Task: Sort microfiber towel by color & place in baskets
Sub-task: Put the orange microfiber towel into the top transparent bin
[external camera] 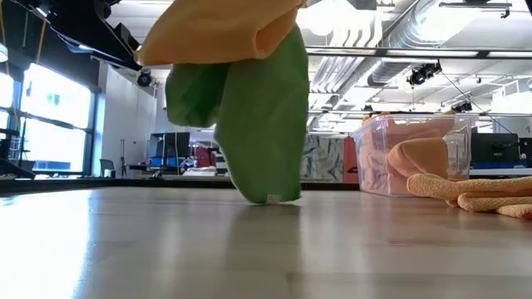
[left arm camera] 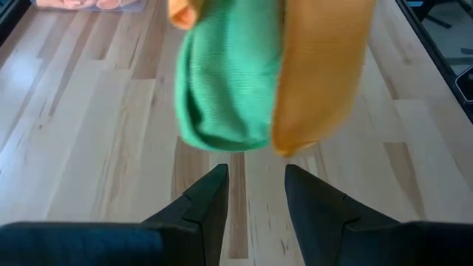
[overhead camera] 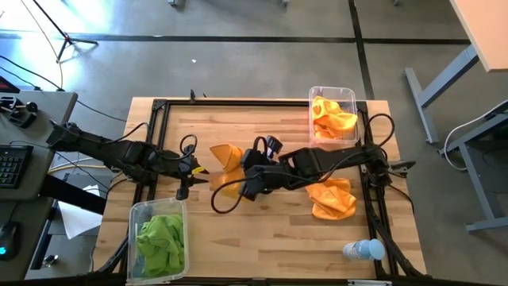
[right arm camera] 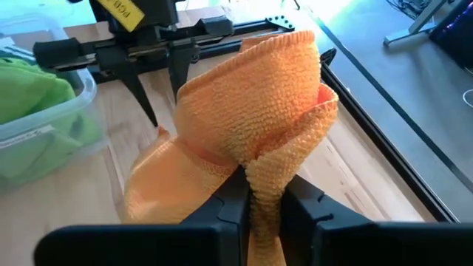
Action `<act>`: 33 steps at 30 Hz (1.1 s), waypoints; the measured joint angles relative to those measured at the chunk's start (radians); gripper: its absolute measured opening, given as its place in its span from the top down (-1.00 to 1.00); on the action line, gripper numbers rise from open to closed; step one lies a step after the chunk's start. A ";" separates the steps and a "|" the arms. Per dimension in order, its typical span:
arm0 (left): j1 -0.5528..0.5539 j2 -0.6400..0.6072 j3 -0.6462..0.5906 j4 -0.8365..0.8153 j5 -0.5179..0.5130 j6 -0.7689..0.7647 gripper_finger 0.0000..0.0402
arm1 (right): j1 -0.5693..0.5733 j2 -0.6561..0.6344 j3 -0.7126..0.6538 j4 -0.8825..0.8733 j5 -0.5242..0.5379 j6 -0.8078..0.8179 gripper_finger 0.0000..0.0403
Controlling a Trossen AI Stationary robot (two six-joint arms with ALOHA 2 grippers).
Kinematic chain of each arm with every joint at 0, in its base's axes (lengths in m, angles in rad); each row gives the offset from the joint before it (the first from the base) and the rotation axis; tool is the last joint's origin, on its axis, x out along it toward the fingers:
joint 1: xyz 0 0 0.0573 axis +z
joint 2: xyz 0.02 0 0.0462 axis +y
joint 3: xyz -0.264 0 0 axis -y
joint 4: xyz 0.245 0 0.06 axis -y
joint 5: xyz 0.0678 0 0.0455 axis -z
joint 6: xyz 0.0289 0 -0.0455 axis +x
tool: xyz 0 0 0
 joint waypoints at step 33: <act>0.000 0.000 0.000 -0.001 0.000 0.000 0.39 | -0.026 0.206 -0.001 -0.137 -0.054 0.151 0.00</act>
